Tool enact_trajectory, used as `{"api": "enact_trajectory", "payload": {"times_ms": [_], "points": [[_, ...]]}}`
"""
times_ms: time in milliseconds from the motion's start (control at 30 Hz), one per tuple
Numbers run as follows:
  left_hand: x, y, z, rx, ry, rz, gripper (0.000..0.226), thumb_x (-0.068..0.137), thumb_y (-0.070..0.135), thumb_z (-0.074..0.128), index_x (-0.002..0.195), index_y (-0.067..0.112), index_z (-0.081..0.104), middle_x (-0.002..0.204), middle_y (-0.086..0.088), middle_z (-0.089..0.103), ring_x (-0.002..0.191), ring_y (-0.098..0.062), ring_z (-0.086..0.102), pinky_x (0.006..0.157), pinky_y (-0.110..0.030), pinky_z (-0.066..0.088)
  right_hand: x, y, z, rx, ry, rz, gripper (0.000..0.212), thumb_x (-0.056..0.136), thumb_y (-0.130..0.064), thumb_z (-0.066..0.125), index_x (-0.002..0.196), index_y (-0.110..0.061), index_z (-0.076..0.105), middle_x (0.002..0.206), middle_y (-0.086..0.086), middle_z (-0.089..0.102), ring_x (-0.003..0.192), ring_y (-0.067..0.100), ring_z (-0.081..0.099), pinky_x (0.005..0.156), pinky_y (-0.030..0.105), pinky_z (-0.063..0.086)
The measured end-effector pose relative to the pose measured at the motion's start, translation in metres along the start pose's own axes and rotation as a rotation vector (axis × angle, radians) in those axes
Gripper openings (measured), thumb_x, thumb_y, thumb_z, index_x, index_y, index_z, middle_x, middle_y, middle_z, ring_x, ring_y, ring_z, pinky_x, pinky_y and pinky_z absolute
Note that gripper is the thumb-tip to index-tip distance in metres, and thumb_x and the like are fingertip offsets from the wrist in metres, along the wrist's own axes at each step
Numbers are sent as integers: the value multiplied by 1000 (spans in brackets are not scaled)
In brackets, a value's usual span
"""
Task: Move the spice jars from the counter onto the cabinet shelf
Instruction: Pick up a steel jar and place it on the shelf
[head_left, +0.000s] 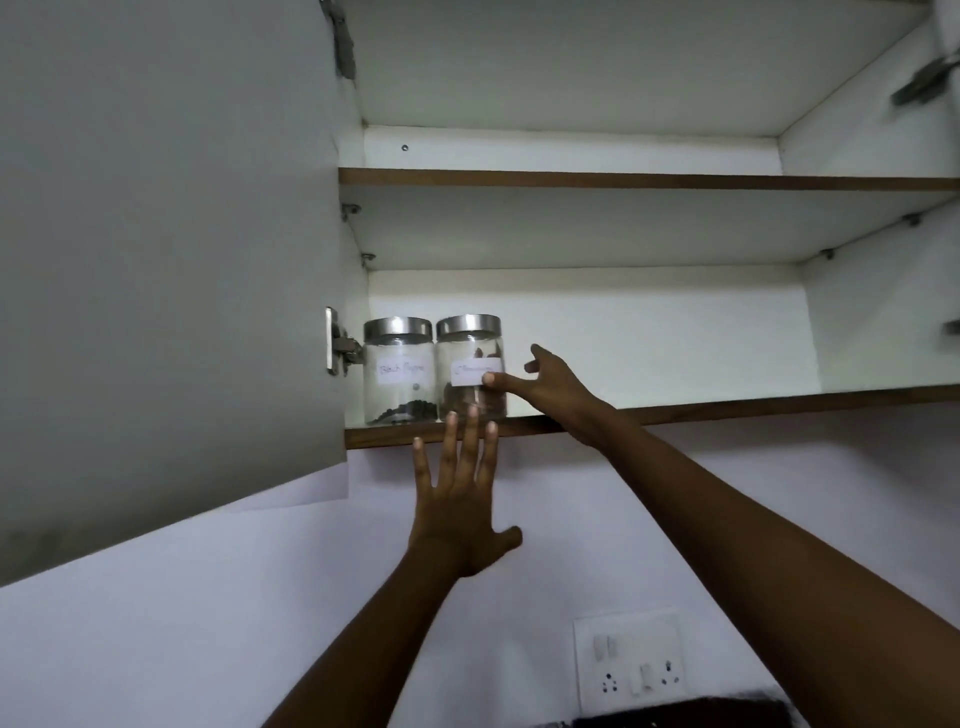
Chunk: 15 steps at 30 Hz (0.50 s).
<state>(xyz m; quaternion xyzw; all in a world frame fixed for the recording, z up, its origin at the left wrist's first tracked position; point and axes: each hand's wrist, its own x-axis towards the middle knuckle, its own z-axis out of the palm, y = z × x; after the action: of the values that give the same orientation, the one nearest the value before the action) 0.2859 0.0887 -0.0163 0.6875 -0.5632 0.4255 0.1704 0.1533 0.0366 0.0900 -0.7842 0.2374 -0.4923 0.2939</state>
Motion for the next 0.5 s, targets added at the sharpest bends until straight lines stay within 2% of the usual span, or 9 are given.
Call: {"api": "enact_trajectory", "payload": {"times_ms": [67, 100, 167, 200, 267, 300, 367, 433, 500], "points": [[-4, 6, -9, 5, -68, -25, 112, 78, 68, 44, 137, 10, -33, 147, -17, -33, 134, -30, -37, 108, -57, -15, -18, 7, -11, 19, 99, -5, 75, 81, -32, 70, 143, -11, 32, 144, 9, 38, 127, 21, 43, 94, 27, 36], [-8, 13, -14, -19, -97, -38, 109, 82, 64, 45, 133, 11, -35, 144, -15, -38, 131, -29, -39, 109, -56, -15, -31, 12, -20, 21, 147, -16, 65, 81, -26, 70, 138, -12, 42, 138, 8, 44, 118, 20, 49, 90, 26, 40], [-18, 29, -21, -122, -100, -36, 98, 85, 62, 38, 133, 12, -31, 145, -12, -37, 132, -27, -35, 110, -54, -14, -60, 22, -41, 29, 196, -53, 41, 80, -14, 70, 120, -11, 58, 121, 6, 56, 98, 16, 56, 76, 19, 44], [-26, 43, -22, -208, -81, -17, 91, 85, 63, 29, 138, 12, -25, 150, -11, -29, 136, -26, -30, 111, -52, -13, -76, 29, -55, 26, 196, -64, 31, 80, -9, 69, 110, -9, 63, 110, 4, 61, 91, 14, 57, 70, 15, 44], [-42, 78, -23, -375, -16, 19, 79, 82, 56, 19, 149, 17, 5, 158, -6, 1, 145, -24, -10, 113, -44, -9, -112, 44, -81, 9, 180, -76, 17, 79, -3, 68, 96, -6, 68, 93, 1, 65, 84, 13, 60, 67, 9, 45], [-51, 100, -24, -458, 20, 21, 70, 84, 50, 24, 147, 19, 24, 156, -3, 19, 146, -23, 5, 114, -39, -5, -130, 52, -96, -3, 170, -80, 14, 79, -2, 68, 92, -7, 69, 89, 1, 66, 82, 12, 61, 67, 8, 46], [-68, 146, -31, -621, 79, -11, 45, 90, 38, 41, 131, 24, 53, 139, 4, 50, 136, -17, 37, 115, -29, 7, -167, 70, -123, -23, 144, -84, 10, 79, -2, 69, 87, -8, 70, 84, 0, 68, 78, 9, 62, 68, 9, 48], [-81, 197, -38, -729, 60, -40, 29, 93, 30, 49, 118, 29, 63, 125, 13, 61, 120, -10, 53, 108, -20, 26, -202, 90, -151, -69, 111, -51, 12, 79, -1, 68, 82, -13, 70, 81, -3, 69, 76, 5, 63, 70, 15, 51], [-89, 244, -40, -786, 6, -27, 25, 92, 31, 50, 112, 33, 65, 117, 19, 64, 107, -4, 58, 89, -16, 38, -237, 110, -177, -105, 79, 6, 19, 80, -1, 67, 77, -19, 68, 81, -7, 69, 75, 1, 62, 73, 20, 51]]}}
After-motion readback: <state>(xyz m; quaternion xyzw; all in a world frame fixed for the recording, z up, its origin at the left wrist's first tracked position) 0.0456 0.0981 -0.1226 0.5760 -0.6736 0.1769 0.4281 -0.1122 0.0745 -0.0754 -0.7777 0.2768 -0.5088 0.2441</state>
